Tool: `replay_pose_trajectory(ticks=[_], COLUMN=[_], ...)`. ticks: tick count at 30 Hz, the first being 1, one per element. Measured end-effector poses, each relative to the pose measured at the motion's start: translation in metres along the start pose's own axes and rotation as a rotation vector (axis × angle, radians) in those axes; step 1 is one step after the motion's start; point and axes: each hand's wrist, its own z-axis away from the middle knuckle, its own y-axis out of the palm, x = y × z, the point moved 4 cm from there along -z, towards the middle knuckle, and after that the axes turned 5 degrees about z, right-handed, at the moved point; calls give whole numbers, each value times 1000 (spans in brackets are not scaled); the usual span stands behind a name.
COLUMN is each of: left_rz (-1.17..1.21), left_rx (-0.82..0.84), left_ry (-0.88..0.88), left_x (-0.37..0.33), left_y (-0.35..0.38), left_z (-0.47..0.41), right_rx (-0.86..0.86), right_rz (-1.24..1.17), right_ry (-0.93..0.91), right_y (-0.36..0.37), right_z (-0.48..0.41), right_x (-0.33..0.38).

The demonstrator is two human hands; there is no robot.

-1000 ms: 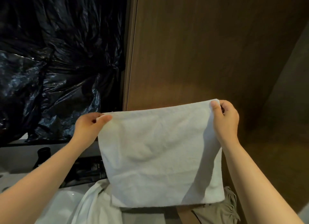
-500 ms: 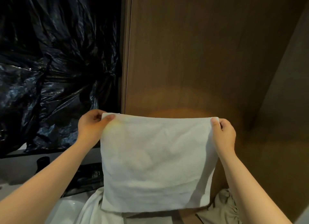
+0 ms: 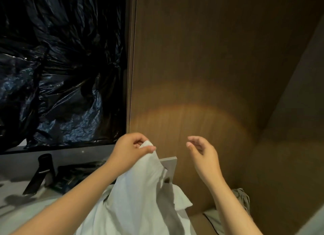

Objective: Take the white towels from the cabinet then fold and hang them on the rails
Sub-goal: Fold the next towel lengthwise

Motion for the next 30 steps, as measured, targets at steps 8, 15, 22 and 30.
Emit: replay_pose_trajectory(ticks=[8,15,22,30], left_rz=[196,332,212,223], left_rx=[90,-71,-28,-127], left_ry=[-164,-205,-200,-144], left_x=[12,15,27,27], left_y=[0,-2,-2,4], left_z=[56,78,90,99], right_rx=[301,497,403,371], right_rz=[-198,-262,-180,-180], right_ry=[19,-60,-52,-108], right_y=[31,53,62,57], right_z=[55,72,81,88], right_x=[0,20,14,27])
